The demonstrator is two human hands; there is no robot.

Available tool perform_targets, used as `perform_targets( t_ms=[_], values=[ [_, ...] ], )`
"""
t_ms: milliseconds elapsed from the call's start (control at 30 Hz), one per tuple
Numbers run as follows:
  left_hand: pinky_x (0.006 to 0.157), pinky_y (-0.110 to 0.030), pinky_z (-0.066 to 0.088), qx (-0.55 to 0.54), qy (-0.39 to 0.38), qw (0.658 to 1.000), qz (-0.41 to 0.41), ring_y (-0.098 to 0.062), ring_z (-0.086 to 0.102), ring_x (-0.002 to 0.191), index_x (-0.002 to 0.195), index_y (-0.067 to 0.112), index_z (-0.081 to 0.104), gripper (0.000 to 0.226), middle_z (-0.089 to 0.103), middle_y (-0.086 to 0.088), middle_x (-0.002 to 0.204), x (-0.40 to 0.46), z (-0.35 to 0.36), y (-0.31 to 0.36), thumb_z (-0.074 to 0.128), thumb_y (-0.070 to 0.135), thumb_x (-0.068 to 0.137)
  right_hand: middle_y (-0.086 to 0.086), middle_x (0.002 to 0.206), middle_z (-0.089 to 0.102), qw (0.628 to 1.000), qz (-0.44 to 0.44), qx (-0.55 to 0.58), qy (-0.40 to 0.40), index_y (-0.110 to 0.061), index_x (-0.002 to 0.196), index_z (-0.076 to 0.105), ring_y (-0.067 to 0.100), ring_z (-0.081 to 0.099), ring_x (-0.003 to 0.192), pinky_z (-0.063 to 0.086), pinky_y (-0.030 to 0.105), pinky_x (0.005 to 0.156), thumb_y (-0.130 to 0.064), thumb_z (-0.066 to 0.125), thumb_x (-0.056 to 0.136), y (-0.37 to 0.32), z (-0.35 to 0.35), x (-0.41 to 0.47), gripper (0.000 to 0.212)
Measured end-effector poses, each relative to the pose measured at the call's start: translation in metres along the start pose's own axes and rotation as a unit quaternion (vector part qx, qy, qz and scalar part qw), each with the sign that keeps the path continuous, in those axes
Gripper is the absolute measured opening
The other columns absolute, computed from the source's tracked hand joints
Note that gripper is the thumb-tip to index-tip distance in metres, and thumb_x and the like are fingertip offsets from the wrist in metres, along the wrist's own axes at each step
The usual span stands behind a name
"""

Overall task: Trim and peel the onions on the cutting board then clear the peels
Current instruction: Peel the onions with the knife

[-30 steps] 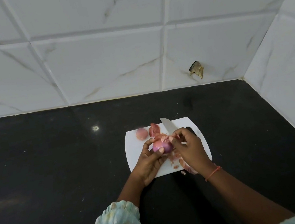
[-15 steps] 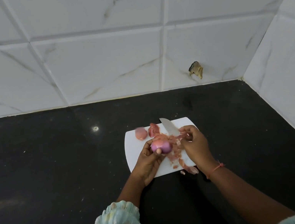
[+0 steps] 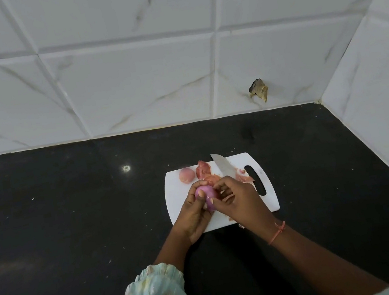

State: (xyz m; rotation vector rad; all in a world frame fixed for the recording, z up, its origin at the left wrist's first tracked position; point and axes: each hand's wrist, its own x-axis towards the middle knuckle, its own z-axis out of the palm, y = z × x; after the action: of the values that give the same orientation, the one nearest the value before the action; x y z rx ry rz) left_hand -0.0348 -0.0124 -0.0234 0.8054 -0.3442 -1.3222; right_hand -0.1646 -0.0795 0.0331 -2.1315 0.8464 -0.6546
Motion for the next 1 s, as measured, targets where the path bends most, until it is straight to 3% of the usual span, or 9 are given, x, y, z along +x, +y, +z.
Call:
perform_targets(
  t_ms=[100, 233, 433, 533, 600, 667, 733, 800, 1000],
  values=[
    [0.095, -0.033, 0.055, 0.004, 0.021, 1.000, -0.013, -0.027, 0.065, 0.120, 0.129, 0.009, 0.055, 0.075, 0.066, -0.017, 0.128, -0.001, 0.002, 0.003, 0.081, 0.053, 0.075, -0.013, 0.090, 0.069, 1.000, 0.004, 0.003, 0.000, -0.020, 0.100, 0.064, -0.001, 0.065, 0.085, 0.057, 0.025, 0.076, -0.036, 0.075, 0.081, 0.002, 0.001, -0.001, 0.027],
    [0.100, -0.035, 0.054, 0.005, 0.040, 0.999, -0.030, -0.028, 0.062, 0.125, 0.138, 0.012, 0.050, 0.053, 0.065, -0.016, 0.133, -0.001, 0.003, 0.005, 0.051, 0.038, 0.093, -0.011, 0.086, 0.069, 1.000, 0.007, 0.016, 0.016, -0.016, 0.094, 0.066, 0.000, 0.066, 0.083, 0.056, 0.023, 0.076, -0.045, 0.068, 0.077, 0.003, 0.000, -0.002, 0.034],
    [0.106, -0.039, 0.050, -0.001, 0.043, 0.999, -0.031, -0.029, 0.060, 0.127, 0.140, 0.010, 0.049, 0.053, 0.063, -0.017, 0.136, -0.001, 0.003, 0.005, 0.049, 0.037, 0.094, -0.010, 0.087, 0.071, 0.998, 0.023, 0.055, 0.026, -0.014, 0.093, 0.068, 0.000, 0.067, 0.084, 0.056, 0.020, 0.077, -0.041, 0.068, 0.079, 0.003, 0.004, -0.004, 0.030],
    [0.106, -0.040, 0.051, -0.004, 0.043, 0.999, -0.026, -0.030, 0.062, 0.124, 0.137, 0.008, 0.050, 0.053, 0.065, -0.018, 0.133, -0.001, 0.004, 0.005, 0.047, 0.038, 0.094, -0.006, 0.081, 0.070, 0.995, 0.044, 0.077, 0.040, -0.013, 0.091, 0.067, 0.014, 0.069, 0.073, 0.060, 0.039, 0.057, -0.014, 0.069, 0.085, 0.010, 0.006, -0.006, 0.006],
    [0.106, -0.041, 0.050, -0.005, 0.047, 0.999, -0.025, -0.031, 0.061, 0.125, 0.136, 0.008, 0.051, 0.052, 0.064, -0.019, 0.133, -0.001, 0.006, 0.005, 0.046, 0.038, 0.094, -0.002, 0.081, 0.070, 0.993, 0.055, 0.092, 0.050, -0.012, 0.091, 0.067, 0.021, 0.068, 0.070, 0.056, 0.044, 0.045, -0.005, 0.066, 0.086, 0.012, 0.005, -0.008, 0.009],
    [0.107, -0.042, 0.049, -0.007, 0.048, 0.999, -0.024, -0.034, 0.057, 0.130, 0.139, 0.006, 0.049, 0.055, 0.060, -0.022, 0.138, -0.001, 0.006, 0.005, 0.046, 0.038, 0.094, -0.005, 0.083, 0.070, 0.991, 0.063, 0.105, 0.053, -0.013, 0.092, 0.068, 0.016, 0.069, 0.075, 0.058, 0.042, 0.049, -0.007, 0.068, 0.086, 0.011, 0.006, -0.009, 0.008],
    [0.108, -0.042, 0.048, -0.010, 0.052, 0.998, -0.029, -0.035, 0.055, 0.132, 0.140, 0.007, 0.048, 0.056, 0.059, -0.022, 0.139, -0.001, 0.005, 0.006, 0.047, 0.040, 0.095, -0.008, 0.085, 0.071, 0.989, 0.070, 0.118, 0.052, -0.014, 0.092, 0.068, 0.008, 0.070, 0.081, 0.060, 0.031, 0.060, -0.015, 0.073, 0.085, 0.009, 0.008, -0.009, 0.009],
    [0.111, -0.043, 0.045, -0.007, 0.050, 0.998, -0.035, -0.033, 0.056, 0.132, 0.143, 0.010, 0.046, 0.058, 0.060, -0.020, 0.139, -0.001, 0.003, 0.005, 0.048, 0.041, 0.095, -0.007, 0.085, 0.072, 0.988, 0.075, 0.124, 0.053, -0.014, 0.092, 0.066, 0.007, 0.070, 0.081, 0.056, 0.022, 0.063, -0.021, 0.078, 0.081, 0.007, 0.011, -0.009, 0.017],
    [0.114, -0.045, 0.041, 0.003, 0.051, 0.998, -0.036, -0.033, 0.053, 0.135, 0.148, 0.008, 0.040, 0.066, 0.055, -0.021, 0.143, 0.002, -0.001, 0.002, 0.052, 0.046, 0.095, -0.006, 0.081, 0.072, 0.990, 0.051, 0.116, 0.061, -0.007, 0.088, 0.066, 0.004, 0.069, 0.077, 0.054, 0.017, 0.071, -0.019, 0.078, 0.080, 0.003, 0.011, -0.008, 0.019]
  ],
)
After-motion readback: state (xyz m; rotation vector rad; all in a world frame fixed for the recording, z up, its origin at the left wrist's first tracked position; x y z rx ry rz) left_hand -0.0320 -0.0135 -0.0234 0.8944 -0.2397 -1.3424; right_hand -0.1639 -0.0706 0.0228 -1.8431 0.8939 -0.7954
